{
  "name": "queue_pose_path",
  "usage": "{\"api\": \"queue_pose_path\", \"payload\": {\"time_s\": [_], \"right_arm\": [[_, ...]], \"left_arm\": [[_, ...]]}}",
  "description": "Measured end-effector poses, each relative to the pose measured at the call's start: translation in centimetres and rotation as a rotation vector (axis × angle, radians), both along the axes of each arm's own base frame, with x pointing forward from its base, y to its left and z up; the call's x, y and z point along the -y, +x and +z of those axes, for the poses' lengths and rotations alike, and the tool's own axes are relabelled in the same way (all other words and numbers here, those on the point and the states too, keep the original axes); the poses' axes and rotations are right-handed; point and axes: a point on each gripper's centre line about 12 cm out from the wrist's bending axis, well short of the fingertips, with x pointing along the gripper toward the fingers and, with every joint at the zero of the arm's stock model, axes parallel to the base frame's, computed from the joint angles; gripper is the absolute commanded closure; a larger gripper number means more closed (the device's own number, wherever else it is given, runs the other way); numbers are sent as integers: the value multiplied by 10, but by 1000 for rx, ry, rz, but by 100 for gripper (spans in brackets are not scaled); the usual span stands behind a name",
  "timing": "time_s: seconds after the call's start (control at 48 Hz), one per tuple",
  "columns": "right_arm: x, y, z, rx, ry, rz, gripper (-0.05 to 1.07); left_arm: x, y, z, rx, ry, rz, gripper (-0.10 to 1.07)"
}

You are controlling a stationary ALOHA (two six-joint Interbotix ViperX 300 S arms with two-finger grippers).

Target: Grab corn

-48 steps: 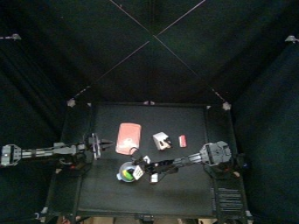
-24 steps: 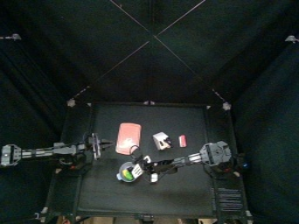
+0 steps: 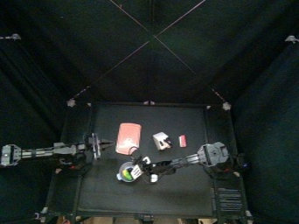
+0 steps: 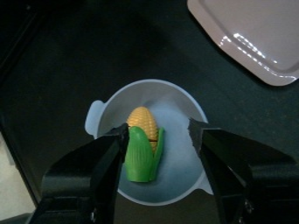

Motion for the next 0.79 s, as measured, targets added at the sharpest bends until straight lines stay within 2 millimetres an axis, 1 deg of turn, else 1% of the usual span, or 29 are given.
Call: {"api": "queue_pose_path", "payload": {"time_s": [0.292,0.438,0.604,0.708,0.792], "right_arm": [[-17,1,3,11,2,34,13],[-24,5,-1,4,21,29,13],[-23,9,8,-2,21,9,14],[-20,8,9,-43,-12,19,14],[-20,6,9,-81,-6,25,14]], "left_arm": [[0,0,0,0,-1,2,43],[0,0,0,1,-3,2,43],[0,0,0,-3,-2,2,43],[0,0,0,-1,-2,2,43],[0,0,0,-1,-3,2,43]]}}
